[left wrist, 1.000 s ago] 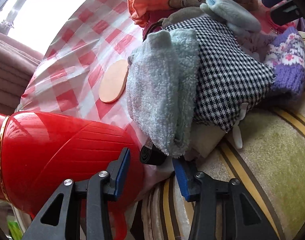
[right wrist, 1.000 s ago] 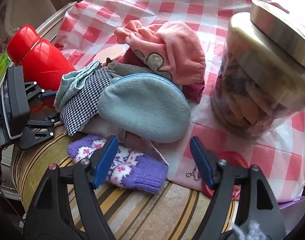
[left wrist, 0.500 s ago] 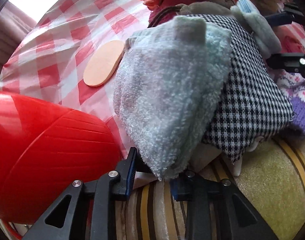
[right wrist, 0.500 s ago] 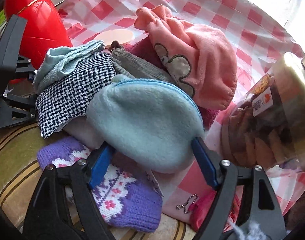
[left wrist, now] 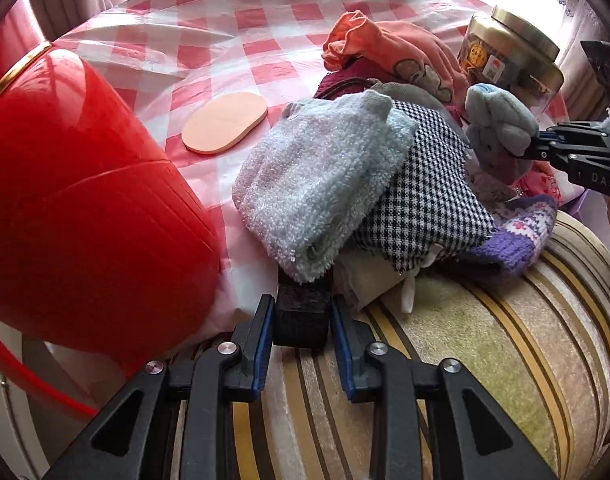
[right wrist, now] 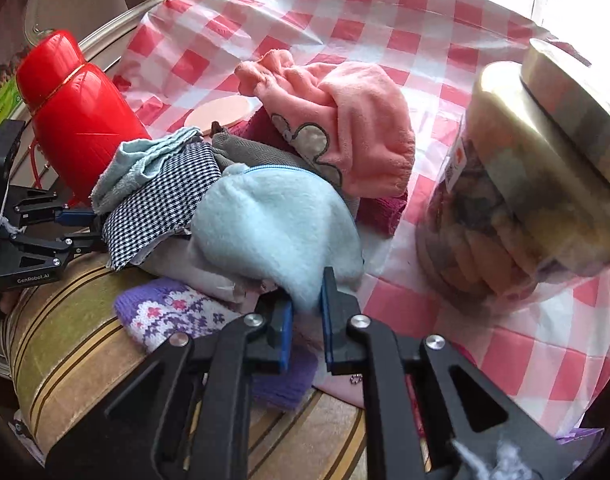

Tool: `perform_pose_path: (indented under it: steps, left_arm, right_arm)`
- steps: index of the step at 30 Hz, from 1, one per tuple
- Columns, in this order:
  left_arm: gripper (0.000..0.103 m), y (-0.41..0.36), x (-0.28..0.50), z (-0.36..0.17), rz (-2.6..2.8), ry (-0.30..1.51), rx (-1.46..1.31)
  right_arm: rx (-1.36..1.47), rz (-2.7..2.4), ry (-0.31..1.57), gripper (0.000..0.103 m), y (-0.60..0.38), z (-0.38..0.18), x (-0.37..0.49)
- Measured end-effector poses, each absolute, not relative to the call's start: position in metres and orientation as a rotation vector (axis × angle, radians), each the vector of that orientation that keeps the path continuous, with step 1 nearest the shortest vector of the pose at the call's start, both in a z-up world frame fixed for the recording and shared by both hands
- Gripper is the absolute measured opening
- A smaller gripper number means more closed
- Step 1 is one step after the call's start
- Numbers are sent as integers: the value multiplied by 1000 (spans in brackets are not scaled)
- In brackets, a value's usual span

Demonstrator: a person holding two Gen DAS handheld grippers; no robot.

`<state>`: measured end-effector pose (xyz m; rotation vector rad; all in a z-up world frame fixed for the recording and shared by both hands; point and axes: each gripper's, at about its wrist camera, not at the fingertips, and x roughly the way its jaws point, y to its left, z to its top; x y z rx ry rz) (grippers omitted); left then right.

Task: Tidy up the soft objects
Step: 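Grasp the light blue fleece pouch with the right tool while the left grasps the small black item, then lower the blue pouch into the box with the right tool while the left drops the black item there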

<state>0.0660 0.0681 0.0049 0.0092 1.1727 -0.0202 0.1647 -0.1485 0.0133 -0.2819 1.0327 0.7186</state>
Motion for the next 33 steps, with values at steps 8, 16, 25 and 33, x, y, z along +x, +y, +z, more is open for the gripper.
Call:
perform_pose_path:
  steps: [8, 16, 25, 33]
  left_arm:
    - [29, 56, 11, 36, 7, 1087, -89]
    - [29, 38, 9, 68, -17, 993, -97]
    - [29, -15, 45, 69, -144, 949, -81]
    - [29, -70, 53, 76, -261, 930, -46]
  right_arm:
    - [-173, 706, 1022, 15, -185, 31, 151]
    - [-98, 629, 989, 15, -246, 53, 134]
    - [6, 357, 1005, 15, -379, 62, 111]
    - [35, 171, 1156, 15, -453, 10, 79]
